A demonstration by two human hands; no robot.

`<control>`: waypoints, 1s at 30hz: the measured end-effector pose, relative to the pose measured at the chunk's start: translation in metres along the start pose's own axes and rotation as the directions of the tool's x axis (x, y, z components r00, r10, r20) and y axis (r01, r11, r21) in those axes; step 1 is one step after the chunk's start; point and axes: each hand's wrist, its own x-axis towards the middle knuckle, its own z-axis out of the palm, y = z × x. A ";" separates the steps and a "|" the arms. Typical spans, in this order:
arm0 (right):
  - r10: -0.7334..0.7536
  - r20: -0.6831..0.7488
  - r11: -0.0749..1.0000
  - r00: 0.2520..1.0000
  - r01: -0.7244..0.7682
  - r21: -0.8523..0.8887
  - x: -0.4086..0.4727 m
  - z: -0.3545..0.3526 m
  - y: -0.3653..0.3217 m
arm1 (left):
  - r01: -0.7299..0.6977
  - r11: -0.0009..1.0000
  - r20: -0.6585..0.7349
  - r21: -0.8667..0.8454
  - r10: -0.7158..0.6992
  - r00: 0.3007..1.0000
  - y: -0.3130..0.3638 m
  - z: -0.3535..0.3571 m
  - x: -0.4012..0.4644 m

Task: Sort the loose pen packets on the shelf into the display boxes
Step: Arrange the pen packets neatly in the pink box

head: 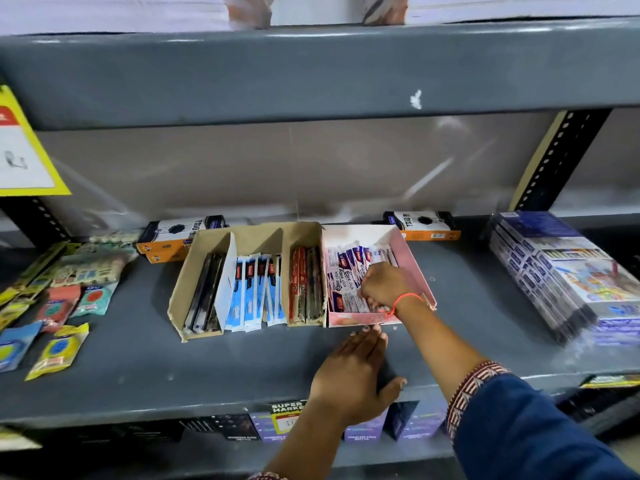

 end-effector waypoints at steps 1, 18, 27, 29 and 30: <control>-0.007 -0.023 0.999 1.000 0.006 -0.042 -0.001 0.000 -0.002 | 0.008 1.000 -0.009 0.004 -0.008 1.000 0.000 0.000 0.000; -0.026 0.072 0.960 0.997 0.045 -0.275 0.014 0.026 -0.034 | -0.086 0.993 -0.094 -0.079 0.078 0.992 0.004 -0.005 -0.003; 0.012 0.100 0.998 0.995 -0.006 -0.062 0.019 0.022 -0.032 | -0.101 0.994 -0.106 -0.040 0.096 0.990 0.002 -0.003 -0.002; 0.010 0.124 1.000 0.992 -0.012 0.017 0.019 0.018 -0.031 | -0.104 0.994 -0.087 -0.034 0.101 0.991 0.002 -0.001 -0.002; 0.019 0.154 0.997 0.988 -0.031 0.076 0.019 0.016 -0.030 | -0.092 0.996 -0.071 -0.015 0.090 0.993 0.002 0.000 -0.002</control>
